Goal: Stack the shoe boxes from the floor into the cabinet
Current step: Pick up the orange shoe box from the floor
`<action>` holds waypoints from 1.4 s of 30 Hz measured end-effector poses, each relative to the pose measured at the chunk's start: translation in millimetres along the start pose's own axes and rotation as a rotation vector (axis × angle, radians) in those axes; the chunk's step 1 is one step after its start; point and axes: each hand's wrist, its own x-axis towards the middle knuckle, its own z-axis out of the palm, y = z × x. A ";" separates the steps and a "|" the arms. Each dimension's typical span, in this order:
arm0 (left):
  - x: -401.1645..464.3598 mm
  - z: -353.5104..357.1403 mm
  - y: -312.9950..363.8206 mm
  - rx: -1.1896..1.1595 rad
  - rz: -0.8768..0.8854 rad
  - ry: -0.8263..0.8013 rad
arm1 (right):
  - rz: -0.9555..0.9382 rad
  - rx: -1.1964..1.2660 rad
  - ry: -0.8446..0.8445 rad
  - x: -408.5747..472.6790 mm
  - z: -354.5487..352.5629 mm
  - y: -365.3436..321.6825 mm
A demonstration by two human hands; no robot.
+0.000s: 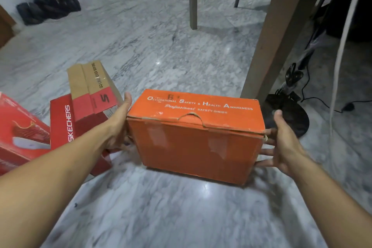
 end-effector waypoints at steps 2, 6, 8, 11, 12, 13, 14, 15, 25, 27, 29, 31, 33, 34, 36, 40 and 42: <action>-6.9 -6.4 -11.3 -0.018 -0.077 -0.075 | 0.109 -0.060 -0.052 -0.4 -4.0 -9.0; -16.5 -7.6 -24.0 -0.030 -0.168 -0.124 | 0.249 -0.152 -0.132 -1.0 -7.9 -16.1; -18.1 -3.2 -25.5 -0.013 -0.148 -0.081 | 0.322 -0.187 -0.193 -0.9 -7.2 -19.6; -22.7 3.8 -27.1 -0.023 -0.012 0.020 | 0.392 -0.249 -0.285 -7.5 -8.5 -16.2; -25.1 4.7 -29.2 -0.072 0.027 0.010 | 0.397 -0.255 -0.303 -11.1 -9.5 -14.4; -29.0 5.0 -31.3 -0.109 0.061 -0.015 | 0.387 -0.264 -0.317 -16.7 -10.5 -13.7; -34.3 3.9 -33.6 -0.120 0.083 -0.038 | 0.372 -0.273 -0.324 -21.8 -11.6 -13.9; -41.2 1.2 -35.8 -0.109 0.084 -0.054 | 0.349 -0.289 -0.327 -28.0 -13.3 -15.0; -142.9 -26.2 -74.7 -0.160 0.066 -0.175 | 0.061 -0.433 -0.550 -112.0 -36.1 -32.2; -171.4 -32.5 -83.9 -0.146 0.101 -0.184 | 0.009 -0.449 -0.628 -130.3 -41.5 -36.9; -198.3 -43.9 -95.0 -0.116 0.156 -0.202 | -0.047 -0.450 -0.733 -151.0 -44.6 -42.2; -226.2 -58.3 -106.3 -0.082 0.221 -0.205 | -0.117 -0.473 -0.822 -170.8 -41.6 -49.2; -258.1 -73.1 -117.1 -0.064 0.302 -0.201 | -0.171 -0.495 -0.860 -189.2 -31.3 -54.3; -273.8 -80.7 -123.2 -0.060 0.340 -0.194 | -0.180 -0.498 -0.878 -197.5 -23.5 -55.8; -302.3 -98.2 -137.0 -0.073 0.403 -0.173 | -0.220 -0.514 -0.907 -215.3 -4.7 -55.0; -350.6 -134.5 -170.7 -0.120 0.472 -0.125 | -0.285 -0.577 -0.952 -255.7 41.3 -51.6; -372.6 -151.9 -190.3 -0.128 0.492 -0.086 | -0.321 -0.597 -0.992 -277.8 64.9 -48.0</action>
